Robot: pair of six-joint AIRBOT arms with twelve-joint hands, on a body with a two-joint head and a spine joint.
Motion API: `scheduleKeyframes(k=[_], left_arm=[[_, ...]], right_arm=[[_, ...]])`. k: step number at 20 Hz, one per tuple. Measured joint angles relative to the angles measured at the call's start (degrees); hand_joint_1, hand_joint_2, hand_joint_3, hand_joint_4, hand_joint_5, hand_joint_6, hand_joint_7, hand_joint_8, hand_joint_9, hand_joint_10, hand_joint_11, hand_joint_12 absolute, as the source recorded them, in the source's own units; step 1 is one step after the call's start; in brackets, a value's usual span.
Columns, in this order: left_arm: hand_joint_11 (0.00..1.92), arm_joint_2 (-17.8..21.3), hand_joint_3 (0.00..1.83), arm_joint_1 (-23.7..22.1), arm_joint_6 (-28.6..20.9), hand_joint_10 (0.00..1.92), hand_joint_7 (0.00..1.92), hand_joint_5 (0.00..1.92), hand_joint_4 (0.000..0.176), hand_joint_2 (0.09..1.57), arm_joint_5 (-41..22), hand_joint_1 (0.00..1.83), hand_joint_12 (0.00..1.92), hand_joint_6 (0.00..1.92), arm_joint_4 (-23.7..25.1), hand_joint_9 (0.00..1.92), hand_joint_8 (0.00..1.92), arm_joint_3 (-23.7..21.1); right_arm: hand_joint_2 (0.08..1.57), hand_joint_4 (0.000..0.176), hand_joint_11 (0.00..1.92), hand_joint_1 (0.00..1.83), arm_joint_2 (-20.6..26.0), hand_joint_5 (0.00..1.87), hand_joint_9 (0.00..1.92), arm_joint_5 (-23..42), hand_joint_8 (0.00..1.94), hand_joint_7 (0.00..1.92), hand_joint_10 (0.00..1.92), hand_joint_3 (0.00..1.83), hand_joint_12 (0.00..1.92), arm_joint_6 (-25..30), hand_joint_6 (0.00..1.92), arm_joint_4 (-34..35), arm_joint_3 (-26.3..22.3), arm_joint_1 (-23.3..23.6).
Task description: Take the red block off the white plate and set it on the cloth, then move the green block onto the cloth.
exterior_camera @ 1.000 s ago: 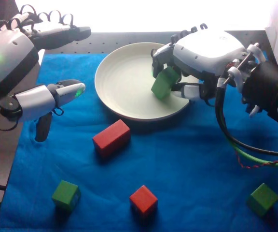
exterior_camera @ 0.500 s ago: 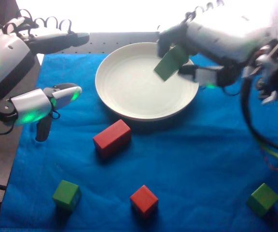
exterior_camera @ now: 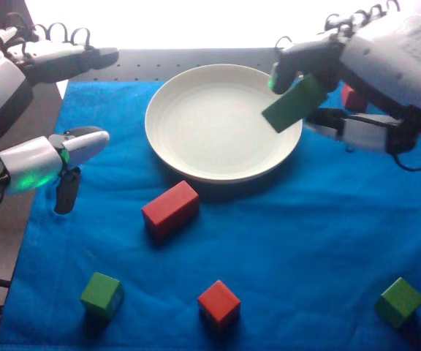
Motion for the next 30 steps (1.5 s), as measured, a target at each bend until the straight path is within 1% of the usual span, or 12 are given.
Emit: scheduleKeyframes(k=[4, 5, 8, 11, 14, 17, 18, 21, 22, 24, 29, 30], left_arm=[[0.0, 0.02, 0.0, 0.0, -0.02, 0.0, 0.36, 0.41, 0.102, 1.18, -0.22, 0.61, 1.01, 0.0, 0.07, 0.35, 0.0, -0.24], [0.0, 0.02, 0.0, 0.17, -0.02, 0.0, 0.35, 0.4, 0.09, 1.2, -0.28, 0.59, 1.08, 0.0, 0.24, 0.36, 0.0, -0.24], [0.0, 0.02, 0.0, 0.55, 0.0, 0.01, 0.36, 0.39, 0.115, 1.2, -0.39, 0.55, 1.08, 0.0, -0.22, 0.36, 0.0, -0.22], [0.01, 0.02, 0.0, 0.66, 0.0, 0.0, 0.35, 0.39, 0.117, 1.21, -0.35, 0.55, 1.06, 0.0, -0.22, 0.34, 0.0, -0.24], [0.0, 0.02, 0.0, 0.66, 0.0, 0.01, 0.36, 0.39, 0.101, 1.21, -0.39, 0.48, 1.13, 0.0, -0.22, 0.37, 0.0, -0.24], [0.0, 0.02, 0.0, 0.66, 0.0, 0.0, 0.36, 0.4, 0.121, 1.2, -0.42, 0.49, 1.02, 0.0, -0.26, 0.35, 0.0, -0.22], [0.0, 0.02, 0.0, 0.66, 0.0, 0.0, 0.36, 0.39, 0.111, 1.21, -0.44, 0.5, 1.02, 0.0, -0.31, 0.35, 0.0, -0.24], [0.0, 0.02, 0.0, 0.66, 0.0, 0.01, 0.39, 0.39, 0.101, 1.22, -0.48, 0.55, 1.04, 0.0, -0.22, 0.38, 0.0, -0.24], [0.0, 0.02, 0.0, 0.66, 0.0, 0.0, 0.38, 0.39, 0.108, 1.22, -0.52, 0.55, 0.98, 0.0, -0.24, 0.36, 0.0, -0.24], [0.0, 0.0, 0.0, 0.66, 0.0, 0.0, 0.38, 0.4, 0.098, 1.22, -0.55, 0.55, 1.0, 0.0, -0.5, 0.37, 0.0, -0.24], [0.0, 0.0, 0.0, 0.66, 0.0, 0.0, 0.4, 0.4, 0.102, 1.21, -0.63, 0.56, 1.02, 0.0, -0.48, 0.38, 0.0, -0.31], [0.0, 0.0, 0.0, 0.66, 0.0, 0.0, 0.37, 0.4, 0.119, 1.21, -0.63, 0.56, 0.95, 0.0, -0.48, 0.35, 0.0, -0.31]], right_arm=[[1.17, 0.0, 0.7, 1.37, 3.52, 0.8, 0.78, -4.61, 1.23, 0.92, 1.48, 0.0, 1.86, 0.02, 1.06, 0.0, -3.28, -3.85], [1.17, 0.0, 0.69, 1.37, 3.76, 0.8, 0.79, -5.44, 1.21, 0.93, 1.45, 0.0, 1.83, 0.04, 1.09, -0.02, -3.85, -4.63], [1.14, 0.0, 0.76, 1.38, 4.15, 0.89, 0.85, -6.64, 1.08, 0.97, 1.36, 0.0, 1.69, 0.35, 1.04, -0.02, -5.35, -7.39], [1.14, 0.0, 0.71, 1.37, 4.39, 0.87, 0.82, -7.23, 1.1, 0.95, 1.4, 0.0, 1.73, 1.53, 1.07, -0.02, -5.86, -9.73], [1.12, 0.0, 0.88, 1.38, 4.5, 0.91, 0.93, -7.15, 1.01, 0.98, 1.28, 0.0, 1.6, 2.36, 1.03, -0.02, -6.19, -11.34], [1.11, 0.0, 0.88, 1.39, 4.5, 0.92, 0.95, -7.39, 0.92, 1.02, 1.25, 0.0, 1.59, 2.84, 1.02, -0.02, -6.75, -12.44], [1.09, 0.0, 0.89, 1.39, 4.5, 0.95, 0.97, -7.19, 0.82, 1.07, 1.23, 0.0, 1.58, 2.89, 0.97, -0.02, -6.99, -12.79], [1.12, 0.0, 0.78, 1.25, 4.42, 0.86, 0.9, -7.61, 1.01, 1.04, 1.11, 0.01, 1.57, 2.95, 1.11, 0.42, -6.97, -13.22], [1.05, 0.0, 0.69, 1.26, 4.31, 0.71, 0.8, -7.54, 0.91, 0.86, 1.08, 0.0, 1.57, 2.97, 0.91, 0.59, -6.97, -13.51], [1.0, 0.0, 0.57, 1.23, 3.82, 0.67, 0.71, -7.06, 0.87, 0.77, 1.08, 0.0, 1.58, 2.97, 0.8, 1.29, -6.8, -13.88], [0.94, 0.0, 0.54, 1.08, 3.78, 0.56, 0.56, -7.15, 0.97, 0.61, 1.31, 0.0, 1.74, 2.97, 0.82, 1.7, -6.69, -14.05], [0.93, 0.0, 0.45, 1.06, 3.78, 0.51, 0.47, -7.15, 0.96, 0.53, 1.32, 0.0, 1.78, 2.97, 0.8, 1.73, -6.69, -14.05]])
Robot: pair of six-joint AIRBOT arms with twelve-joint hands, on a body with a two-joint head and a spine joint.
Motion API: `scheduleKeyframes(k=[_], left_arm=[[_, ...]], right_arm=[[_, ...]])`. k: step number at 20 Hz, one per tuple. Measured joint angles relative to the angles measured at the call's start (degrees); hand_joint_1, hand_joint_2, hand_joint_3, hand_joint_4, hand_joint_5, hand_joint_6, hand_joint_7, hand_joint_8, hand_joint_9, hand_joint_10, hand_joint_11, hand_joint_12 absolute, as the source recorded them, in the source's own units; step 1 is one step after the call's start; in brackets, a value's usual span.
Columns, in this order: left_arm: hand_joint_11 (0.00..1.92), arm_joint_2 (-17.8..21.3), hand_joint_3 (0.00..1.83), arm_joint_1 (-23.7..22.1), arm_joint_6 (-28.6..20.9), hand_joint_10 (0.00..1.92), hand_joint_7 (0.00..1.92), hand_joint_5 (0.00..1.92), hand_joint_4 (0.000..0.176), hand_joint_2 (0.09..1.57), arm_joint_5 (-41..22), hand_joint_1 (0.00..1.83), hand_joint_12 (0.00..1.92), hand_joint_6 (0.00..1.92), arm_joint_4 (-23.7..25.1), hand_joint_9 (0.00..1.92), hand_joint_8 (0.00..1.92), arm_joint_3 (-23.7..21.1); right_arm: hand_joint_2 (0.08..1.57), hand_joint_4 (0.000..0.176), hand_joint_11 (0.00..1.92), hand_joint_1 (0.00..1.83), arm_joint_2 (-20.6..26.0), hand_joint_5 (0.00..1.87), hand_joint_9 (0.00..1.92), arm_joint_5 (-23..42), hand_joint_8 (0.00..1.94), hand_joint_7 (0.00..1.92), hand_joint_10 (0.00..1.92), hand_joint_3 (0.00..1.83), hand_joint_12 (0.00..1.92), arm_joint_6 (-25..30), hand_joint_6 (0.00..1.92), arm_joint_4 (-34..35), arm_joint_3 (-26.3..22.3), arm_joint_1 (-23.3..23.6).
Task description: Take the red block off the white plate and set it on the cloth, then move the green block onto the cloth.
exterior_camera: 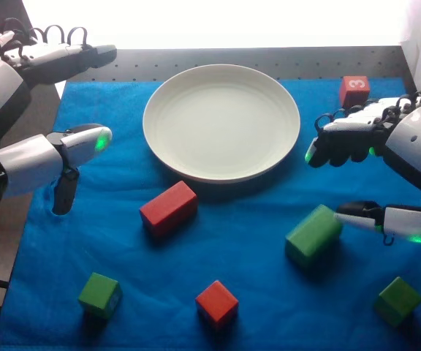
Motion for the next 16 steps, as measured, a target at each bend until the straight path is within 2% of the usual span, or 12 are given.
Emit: scheduleKeyframes(k=[1, 2, 5, 6, 7, 8, 9, 11, 12, 14, 15, 16], left_arm=[[0.0, 0.0, 0.0, 0.0, 0.0, 0.0, 0.37, 0.39, 0.126, 1.21, -0.02, 0.55, 0.94, 0.0, 0.0, 0.35, 0.0, 0.0], [0.0, 0.0, 0.0, 0.0, 0.0, 0.0, 0.38, 0.4, 0.111, 1.21, -0.02, 0.55, 0.98, 0.0, -0.07, 0.37, 0.0, 0.0], [0.0, 0.0, 0.0, 0.09, -0.02, 0.0, 0.38, 0.4, 0.105, 1.21, -0.33, 0.54, 1.0, 0.0, -0.2, 0.38, 0.0, -0.17], [0.0, 0.0, 0.0, 0.13, 0.0, 0.0, 0.36, 0.39, 0.103, 1.21, -0.66, 0.57, 0.96, 0.0, -0.22, 0.35, 0.0, -0.37], [0.01, 0.02, 0.0, 0.13, 0.0, 0.0, 0.33, 0.38, 0.115, 1.22, -1.07, 0.53, 0.96, 0.0, -0.09, 0.32, 0.0, -0.39], [0.04, 0.02, 0.0, 0.13, 0.0, 0.0, 0.32, 0.36, 0.115, 1.23, -1.68, 0.49, 0.93, 0.0, -0.22, 0.32, 0.0, -0.39], [0.13, 0.11, 0.0, 0.13, 0.0, 0.05, 0.46, 0.44, 0.04, 1.2, -2.6, 0.63, 0.97, 0.02, -0.44, 0.45, 0.04, -0.39], [0.23, 0.61, 0.0, 0.09, -0.02, 0.02, 0.5, 0.43, 0.046, 1.2, -4.74, 0.7, 0.82, 0.0, -0.13, 0.52, 0.01, -0.33], [0.37, 0.61, 0.0, -0.28, -0.02, 0.02, 0.57, 0.42, 0.056, 1.2, -5.97, 0.66, 0.7, 0.0, -0.44, 0.62, 0.0, -0.33], [0.5, 0.61, 0.0, -2.16, 0.0, 0.0, 0.59, 0.38, 0.047, 1.22, -7.63, 0.52, 0.49, 0.0, 0.59, 0.69, 0.0, 0.37], [0.48, 0.61, 0.0, -3.21, 0.0, 0.0, 0.54, 0.32, 0.05, 1.17, -9.75, 0.51, 0.45, 0.0, 1.18, 0.64, 0.0, 0.37], [0.43, 0.61, 0.01, -3.91, -0.04, 0.0, 0.45, 0.26, 0.054, 1.19, -12.2, 0.47, 0.41, 0.0, 2.84, 0.56, 0.0, 0.37]], right_arm=[[0.93, 0.0, 0.39, 1.03, 0.0, 0.45, 0.42, 0.0, 0.96, 0.47, 1.33, 0.0, 1.79, 0.0, 0.79, 0.02, 0.0, 0.0], [0.93, 0.0, 0.31, 1.03, 0.0, 0.42, 0.35, 0.0, 0.99, 0.43, 1.34, 0.0, 1.81, 0.0, 0.81, 0.17, 0.0, 0.0], [0.93, 0.0, 0.34, 1.05, 0.0, 0.42, 0.38, -0.09, 1.01, 0.44, 1.38, 0.0, 1.82, 0.0, 0.77, 0.61, 0.0, 0.0], [0.97, 0.0, 0.1, 1.13, 0.02, 0.33, 0.24, -0.57, 1.14, 0.34, 1.44, 0.0, 1.89, 0.0, 0.94, 1.07, 0.0, -0.02], [1.02, 0.0, 0.2, 1.08, 0.48, 0.33, 0.29, -1.99, 1.22, 0.36, 1.47, 0.0, 1.88, 0.0, 1.05, 1.66, 0.0, -0.17], [1.05, 0.0, 0.18, 1.1, 0.74, 0.31, 0.26, -3.58, 1.23, 0.34, 1.46, 0.0, 1.87, -0.02, 1.09, 2.36, 0.0, -0.17], [1.11, 0.0, 0.14, 1.08, 1.05, 0.28, 0.24, -6.19, 1.18, 0.35, 1.41, 0.0, 1.85, 0.0, 1.07, 3.43, 0.15, -0.17], [1.17, 0.0, 0.11, 1.04, 1.16, 0.23, 0.26, -11.39, 1.1, 0.36, 1.33, 0.0, 1.82, -0.02, 1.08, 5.66, 0.72, -0.17], [1.18, 0.0, 0.2, 1.09, 1.2, 0.23, 0.33, -14.23, 1.12, 0.39, 1.33, 0.0, 1.77, -0.02, 1.15, 6.4, 1.09, -0.17], [1.27, 0.0, 0.3, 1.15, 1.2, 0.05, 0.36, -19.3, 1.23, 0.29, 1.41, 0.0, 1.78, -0.07, 1.23, 6.69, 1.51, 0.48], [1.32, 0.0, 0.25, 0.87, 1.2, 0.01, 0.25, -21.75, 1.18, 0.09, 1.44, 0.0, 1.82, -0.04, 0.98, 6.6, 1.49, 1.57], [1.32, 0.0, 0.08, 0.7, 1.25, 0.0, 0.14, -25.09, 0.96, 0.02, 1.37, 0.0, 1.82, -0.09, 0.35, 6.25, 1.51, 2.16]])
